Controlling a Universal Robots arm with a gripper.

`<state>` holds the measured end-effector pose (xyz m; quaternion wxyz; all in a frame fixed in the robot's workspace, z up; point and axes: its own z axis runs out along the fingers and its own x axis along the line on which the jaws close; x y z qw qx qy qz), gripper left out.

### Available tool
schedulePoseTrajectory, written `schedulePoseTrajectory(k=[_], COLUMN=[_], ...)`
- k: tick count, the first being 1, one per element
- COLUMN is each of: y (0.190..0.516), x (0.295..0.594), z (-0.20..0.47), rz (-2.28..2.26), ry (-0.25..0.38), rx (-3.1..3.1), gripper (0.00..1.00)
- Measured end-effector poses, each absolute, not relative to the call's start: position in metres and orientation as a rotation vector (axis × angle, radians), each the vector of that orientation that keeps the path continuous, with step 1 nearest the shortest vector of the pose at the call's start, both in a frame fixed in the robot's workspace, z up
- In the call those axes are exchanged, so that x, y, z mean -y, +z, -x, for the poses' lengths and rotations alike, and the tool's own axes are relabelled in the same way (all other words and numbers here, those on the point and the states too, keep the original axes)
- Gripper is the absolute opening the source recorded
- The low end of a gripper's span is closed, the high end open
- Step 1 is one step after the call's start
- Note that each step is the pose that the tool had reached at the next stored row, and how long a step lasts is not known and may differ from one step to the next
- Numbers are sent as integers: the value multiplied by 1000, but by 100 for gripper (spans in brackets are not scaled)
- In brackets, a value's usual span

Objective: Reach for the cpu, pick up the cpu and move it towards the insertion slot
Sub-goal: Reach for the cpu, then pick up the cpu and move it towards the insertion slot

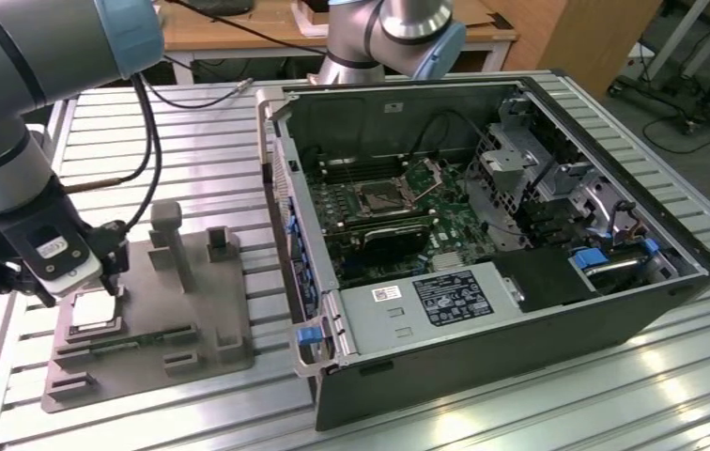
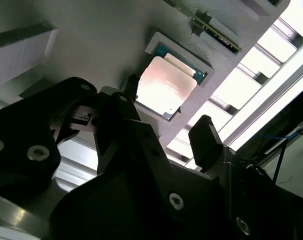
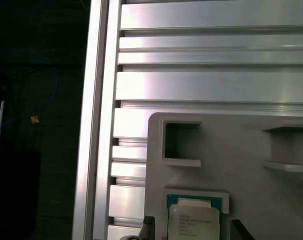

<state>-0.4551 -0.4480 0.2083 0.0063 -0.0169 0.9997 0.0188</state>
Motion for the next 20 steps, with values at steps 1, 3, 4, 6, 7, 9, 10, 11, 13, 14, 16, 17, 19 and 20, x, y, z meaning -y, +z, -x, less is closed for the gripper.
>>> schedulePoseTrajectory(k=[1,3,4,6,7,9,10,11,13,14,16,17,19,20], y=[207,203,201,198,196,194,192,191,189,189,188,187,186,185], x=[448,449,449,449,449,449,450,451,452,452,453,453,453,453], z=[455,455,455,455,455,455,455,455,455,455,454,453,453,453], rz=[51,45,41,25,18,9,8,8,8,8,5,4,2,2], ry=[59,59,59,59,58,58,59,59,59,59,59,59,59,59], rx=[-3128,-3128,-3129,-3129,-3129,-3131,-3131,-3132,-3132,-3132,-3132,-3132,-3132,-3132], gripper=[68,68,68,68,68,68,68,68,68,68,68,68,68,68])
